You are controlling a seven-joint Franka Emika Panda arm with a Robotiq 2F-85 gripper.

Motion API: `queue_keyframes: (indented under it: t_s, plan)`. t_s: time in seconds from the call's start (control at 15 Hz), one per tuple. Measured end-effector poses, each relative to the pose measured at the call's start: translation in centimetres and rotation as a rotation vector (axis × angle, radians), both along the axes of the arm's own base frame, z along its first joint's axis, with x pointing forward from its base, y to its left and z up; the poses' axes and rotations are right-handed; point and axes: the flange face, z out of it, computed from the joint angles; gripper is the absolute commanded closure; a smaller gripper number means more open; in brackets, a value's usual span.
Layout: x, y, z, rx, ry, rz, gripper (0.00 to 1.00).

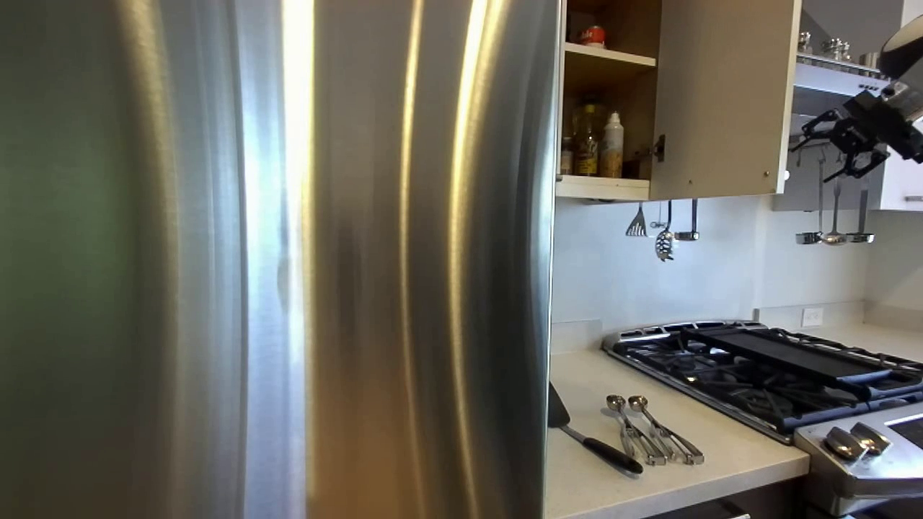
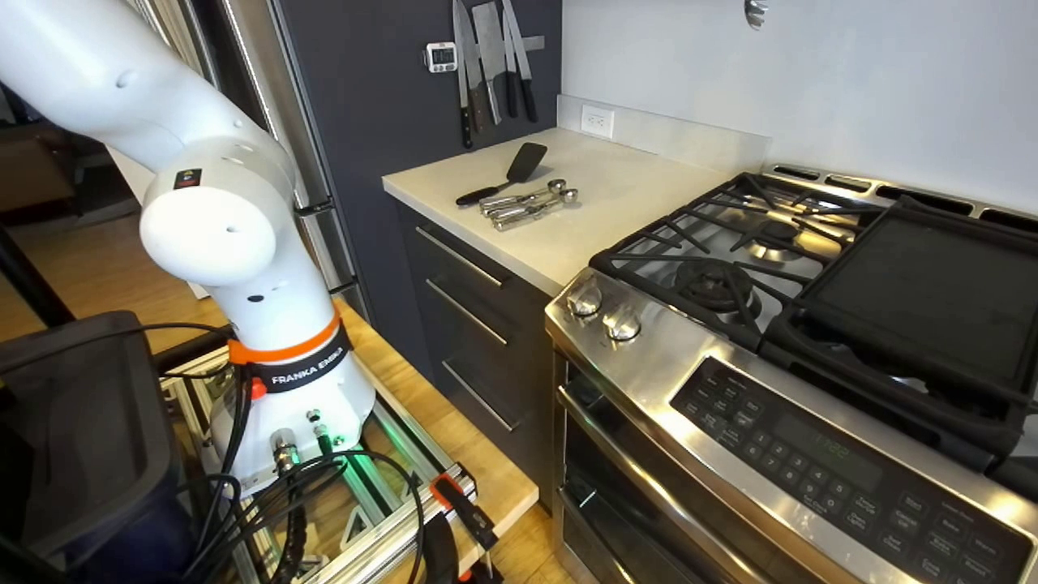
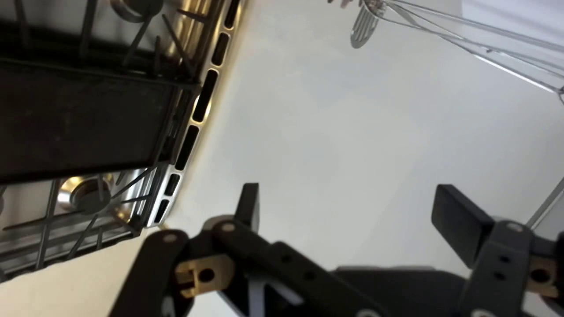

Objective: Open the top right cupboard door

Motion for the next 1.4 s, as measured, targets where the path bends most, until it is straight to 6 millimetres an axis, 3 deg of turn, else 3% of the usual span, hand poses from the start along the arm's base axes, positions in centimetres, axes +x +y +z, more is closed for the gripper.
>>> queue_keyframes:
  t_s: [0.4,0.87,1.13,1.4]
  plan:
    - [-6.5,1.9,-0.8,-0.251,0.175,0.099,0.0]
    - [-12.5,4.6,-4.0,-0.232,0.4,0.377,0.0]
    - [-13.7,8.1,-5.1,-0.158,0.483,0.584,0.0]
    - [-13.3,12.0,-5.6,-0.085,0.488,0.799,0.0]
